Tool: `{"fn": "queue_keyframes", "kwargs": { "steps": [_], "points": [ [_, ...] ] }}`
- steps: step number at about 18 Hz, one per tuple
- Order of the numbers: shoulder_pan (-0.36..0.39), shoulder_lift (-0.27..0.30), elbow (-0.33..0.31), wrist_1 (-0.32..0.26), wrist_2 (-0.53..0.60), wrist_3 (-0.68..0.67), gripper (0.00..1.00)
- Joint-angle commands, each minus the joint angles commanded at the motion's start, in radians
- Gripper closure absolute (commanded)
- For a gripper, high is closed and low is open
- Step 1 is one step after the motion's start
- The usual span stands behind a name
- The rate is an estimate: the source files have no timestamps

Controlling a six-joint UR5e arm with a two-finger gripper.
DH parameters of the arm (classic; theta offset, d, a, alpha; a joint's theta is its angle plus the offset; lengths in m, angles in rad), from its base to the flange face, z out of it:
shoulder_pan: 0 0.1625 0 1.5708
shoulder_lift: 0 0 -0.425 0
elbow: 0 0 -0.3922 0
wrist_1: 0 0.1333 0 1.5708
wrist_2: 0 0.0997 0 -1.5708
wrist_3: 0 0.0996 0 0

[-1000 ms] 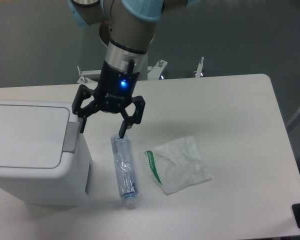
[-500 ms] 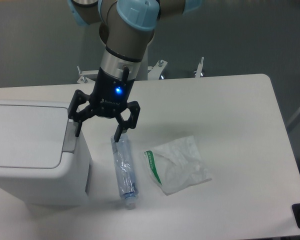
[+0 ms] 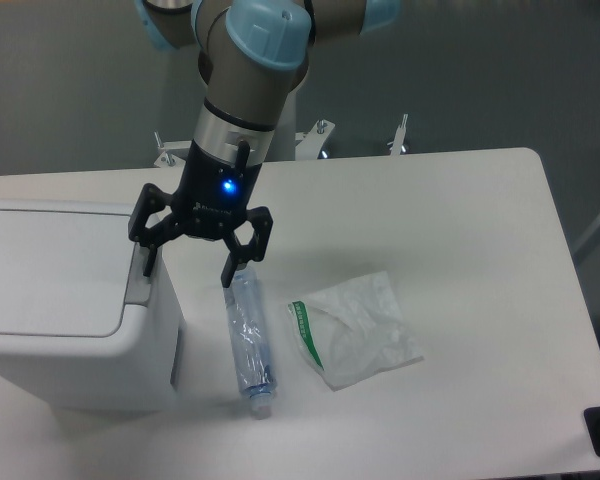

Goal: Open the trash can

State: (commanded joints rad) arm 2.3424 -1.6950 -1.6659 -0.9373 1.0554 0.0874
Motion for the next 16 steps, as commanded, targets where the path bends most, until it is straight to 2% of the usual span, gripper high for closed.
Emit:
{"fn": "queue_keyframes", "kwargs": {
  "steps": [12, 14, 16],
  "points": [
    [0.0, -0.006, 0.0, 0.006, 0.0, 0.0, 0.0],
    [0.0, -0.002, 0.006, 0.006, 0.0, 0.002, 0.0],
    [0.003, 0.018, 0.04, 0.006, 0.0, 0.008, 0.0]
  ]
}}
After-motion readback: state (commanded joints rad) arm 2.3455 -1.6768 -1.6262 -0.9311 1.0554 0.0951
